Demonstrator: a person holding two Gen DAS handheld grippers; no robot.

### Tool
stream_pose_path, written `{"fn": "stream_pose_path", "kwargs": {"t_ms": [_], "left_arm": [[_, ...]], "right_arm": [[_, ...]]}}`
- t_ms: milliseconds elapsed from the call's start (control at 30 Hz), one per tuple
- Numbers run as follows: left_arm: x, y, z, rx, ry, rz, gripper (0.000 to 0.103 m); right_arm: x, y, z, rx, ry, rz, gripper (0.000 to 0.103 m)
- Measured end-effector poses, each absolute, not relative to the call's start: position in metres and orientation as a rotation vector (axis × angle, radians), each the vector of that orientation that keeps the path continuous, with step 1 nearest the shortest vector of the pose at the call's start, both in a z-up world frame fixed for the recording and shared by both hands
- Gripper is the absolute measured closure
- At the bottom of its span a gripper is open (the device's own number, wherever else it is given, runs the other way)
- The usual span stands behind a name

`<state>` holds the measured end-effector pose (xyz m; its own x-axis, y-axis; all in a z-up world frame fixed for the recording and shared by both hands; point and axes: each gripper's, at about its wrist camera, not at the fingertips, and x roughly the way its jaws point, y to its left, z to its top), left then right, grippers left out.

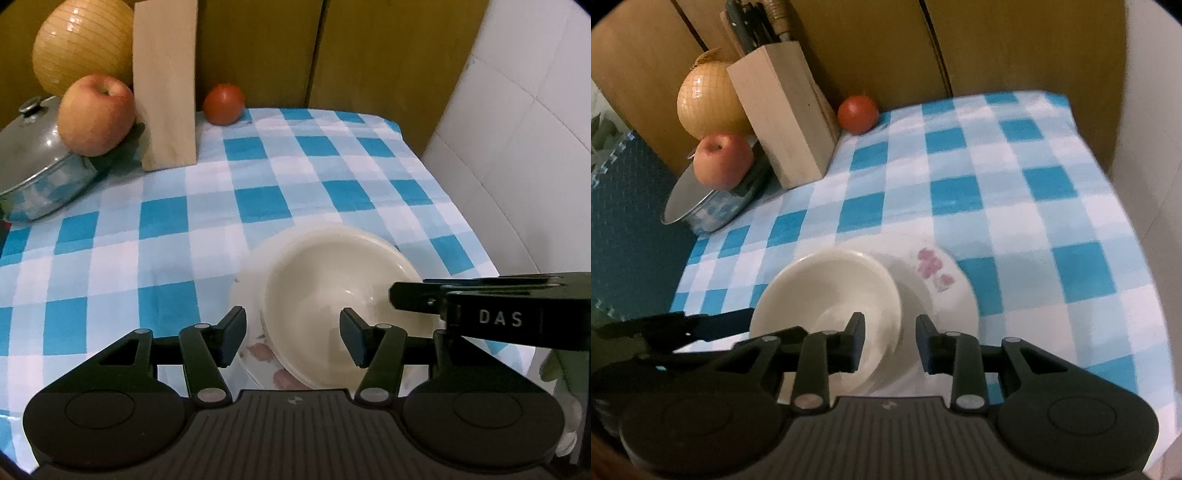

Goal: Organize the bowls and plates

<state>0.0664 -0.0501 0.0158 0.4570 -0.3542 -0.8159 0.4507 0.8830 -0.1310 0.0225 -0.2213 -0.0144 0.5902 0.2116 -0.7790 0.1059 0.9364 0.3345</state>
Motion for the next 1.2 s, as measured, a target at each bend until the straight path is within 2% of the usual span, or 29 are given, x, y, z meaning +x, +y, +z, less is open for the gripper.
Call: {"fn": "stream_pose_path", "kwargs": {"t_ms": [233, 433, 633, 733, 1200], "left_arm": [[0.058, -0.039, 0.022, 0.082, 0.934, -0.456, 0.039], [0.020, -0.025, 0.027, 0.071, 0.857, -0.387, 0.025], [-0.014, -0.023, 0.012, 0.052, 0.910, -0.381, 0.024], [-0.023, -0.019, 0.008, 0.045, 0.894, -0.347, 0.018], [-0.031, -0.023, -0.003, 0.048, 0.907, -0.321, 0.017]], "right_arm": [[0.004, -0.214, 0.001, 0.296, 0.850, 0.027, 0.079], [-0.039, -0.199, 0.013, 0.270, 0.773, 0.023, 0.071], [-0.078, -0.185, 0.006, 0.205, 0.760, -0.059, 0.069], [-0.089, -0.183, 0.001, 0.216, 0.773, -0.074, 0.068], [-0.099, -0.173, -0.016, 0.211, 0.812, -0.100, 0.065]]}}
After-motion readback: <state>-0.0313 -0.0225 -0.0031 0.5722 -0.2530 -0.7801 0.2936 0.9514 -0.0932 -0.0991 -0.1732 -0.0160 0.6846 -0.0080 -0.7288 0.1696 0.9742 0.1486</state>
